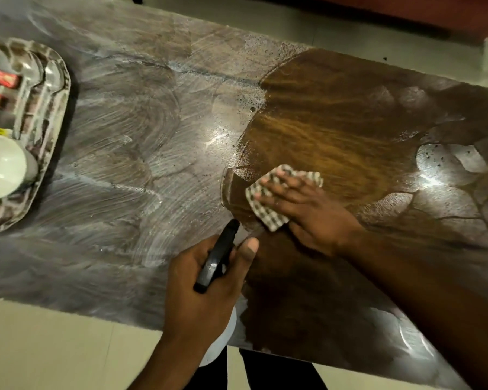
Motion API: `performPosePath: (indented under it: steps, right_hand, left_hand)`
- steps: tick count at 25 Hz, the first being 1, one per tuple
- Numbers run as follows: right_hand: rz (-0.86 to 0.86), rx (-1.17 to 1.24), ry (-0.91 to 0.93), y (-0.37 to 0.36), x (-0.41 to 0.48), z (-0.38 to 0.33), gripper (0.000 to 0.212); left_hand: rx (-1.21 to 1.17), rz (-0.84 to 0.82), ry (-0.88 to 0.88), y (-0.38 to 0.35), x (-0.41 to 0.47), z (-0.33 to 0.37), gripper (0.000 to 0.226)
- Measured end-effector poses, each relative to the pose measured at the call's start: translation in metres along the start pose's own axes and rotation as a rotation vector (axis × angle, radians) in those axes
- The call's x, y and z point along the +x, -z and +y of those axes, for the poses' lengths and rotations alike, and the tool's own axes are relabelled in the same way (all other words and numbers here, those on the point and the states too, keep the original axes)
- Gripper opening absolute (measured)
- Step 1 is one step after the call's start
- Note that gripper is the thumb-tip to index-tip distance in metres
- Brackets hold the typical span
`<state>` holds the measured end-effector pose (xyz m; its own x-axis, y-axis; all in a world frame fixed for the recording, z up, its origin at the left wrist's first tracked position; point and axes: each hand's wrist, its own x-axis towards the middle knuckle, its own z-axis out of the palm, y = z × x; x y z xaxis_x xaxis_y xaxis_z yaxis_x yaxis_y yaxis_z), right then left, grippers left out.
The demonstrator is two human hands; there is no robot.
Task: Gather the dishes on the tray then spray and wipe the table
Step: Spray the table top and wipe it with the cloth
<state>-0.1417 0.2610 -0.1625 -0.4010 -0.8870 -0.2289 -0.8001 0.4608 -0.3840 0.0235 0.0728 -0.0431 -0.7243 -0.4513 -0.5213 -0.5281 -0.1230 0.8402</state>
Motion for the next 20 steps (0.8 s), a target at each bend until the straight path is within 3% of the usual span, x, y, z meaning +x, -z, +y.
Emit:
performPosePath:
  steps: [4,6,9,13,14,16,18,20]
  right_hand:
    - [0.365,0.246,-0.679,0.016,0.014,0.031,0.073]
    - [0.476,0.365,-0.845,0.015,0.034,0.014,0.072]
    - [0.38,0.297,-0.722,-0.008,0.035,-0.05,0.074]
    - [0.02,0.088,-0.154,-0.039,-0.013,-0.099,0.075]
    - [-0.016,0.046,-0.098,-0.039,-0.025,-0.092,0.076]
    - [0.13,0.08,-0.303,-0.041,-0.042,-0.077,0.075]
    - [0.41,0.248,-0.755,-0.038,-0.044,-0.069,0.073]
    - [0.567,0.443,-1.047,-0.036,-0.028,-0.081,0.072]
  left_hand:
    - [-0.036,0.018,0.035,0.007,-0.015,-0.007,0.056]
    - [-0.05,-0.021,0.046,0.014,-0.019,-0.015,0.045]
    - [-0.077,-0.059,0.062,0.023,-0.028,-0.028,0.029]
    - [0.085,-0.089,-0.018,0.049,-0.043,-0.056,0.037]
    - [0.099,-0.087,-0.021,0.053,-0.048,-0.059,0.044]
    - [0.085,-0.057,-0.021,0.061,-0.061,-0.064,0.057]
    - [0.039,-0.044,-0.013,0.066,-0.076,-0.073,0.058]
    - [0.048,-0.098,-0.024,0.072,-0.086,-0.083,0.052]
